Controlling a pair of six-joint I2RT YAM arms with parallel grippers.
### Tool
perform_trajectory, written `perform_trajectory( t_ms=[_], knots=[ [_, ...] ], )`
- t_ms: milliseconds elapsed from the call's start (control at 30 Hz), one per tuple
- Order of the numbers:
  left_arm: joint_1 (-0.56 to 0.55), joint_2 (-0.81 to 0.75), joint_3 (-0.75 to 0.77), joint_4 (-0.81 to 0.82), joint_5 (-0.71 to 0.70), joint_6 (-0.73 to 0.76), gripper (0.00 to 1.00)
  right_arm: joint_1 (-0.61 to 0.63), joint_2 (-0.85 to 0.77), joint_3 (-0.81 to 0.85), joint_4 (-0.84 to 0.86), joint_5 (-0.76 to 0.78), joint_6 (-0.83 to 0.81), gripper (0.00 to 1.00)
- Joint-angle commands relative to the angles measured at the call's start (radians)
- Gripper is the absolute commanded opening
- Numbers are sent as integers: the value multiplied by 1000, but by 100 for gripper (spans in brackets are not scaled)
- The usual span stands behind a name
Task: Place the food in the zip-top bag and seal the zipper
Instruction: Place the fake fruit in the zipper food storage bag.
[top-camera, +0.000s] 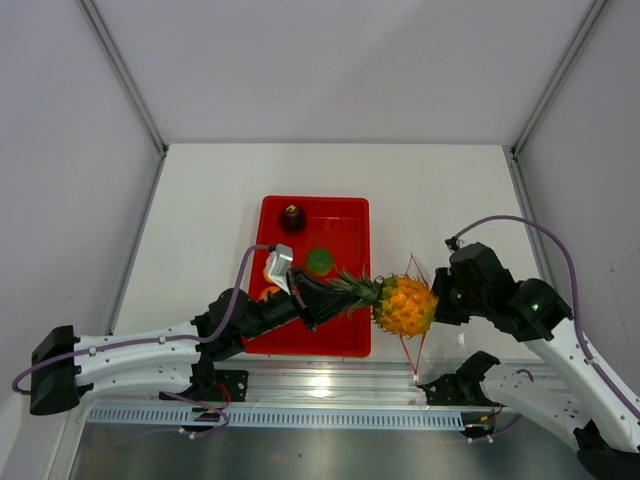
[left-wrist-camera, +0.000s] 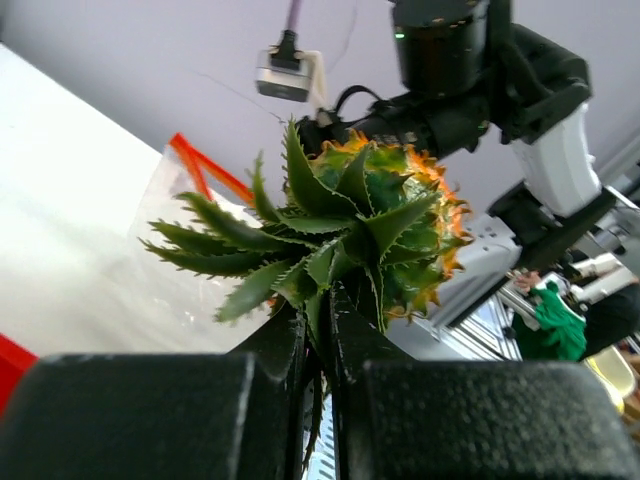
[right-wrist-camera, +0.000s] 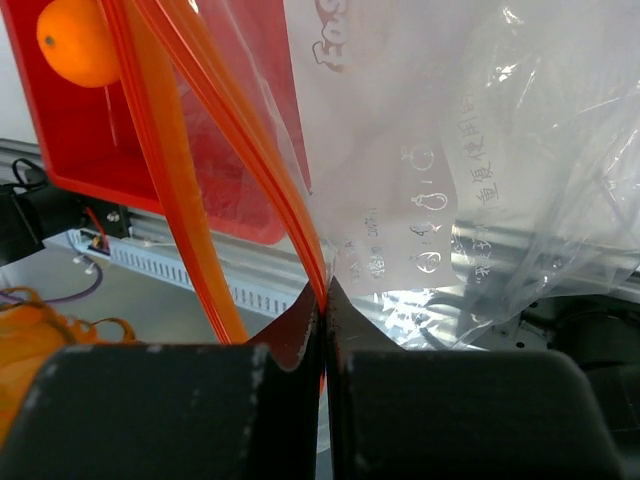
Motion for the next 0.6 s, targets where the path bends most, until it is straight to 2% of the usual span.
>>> perform_trajectory(
  t_ms=[0, 433, 567],
  knots=[
    [1, 25, -44, 54, -79, -8, 1, -5, -5, 50, 101, -115, 1, 0],
    [1, -27, -150, -122, -188, -57, 1, -56, 5, 62, 110, -147, -25, 0],
    [1, -44, -109, -225, -210, -61, 1, -64, 7, 62, 113, -147, -32, 0]
  ],
)
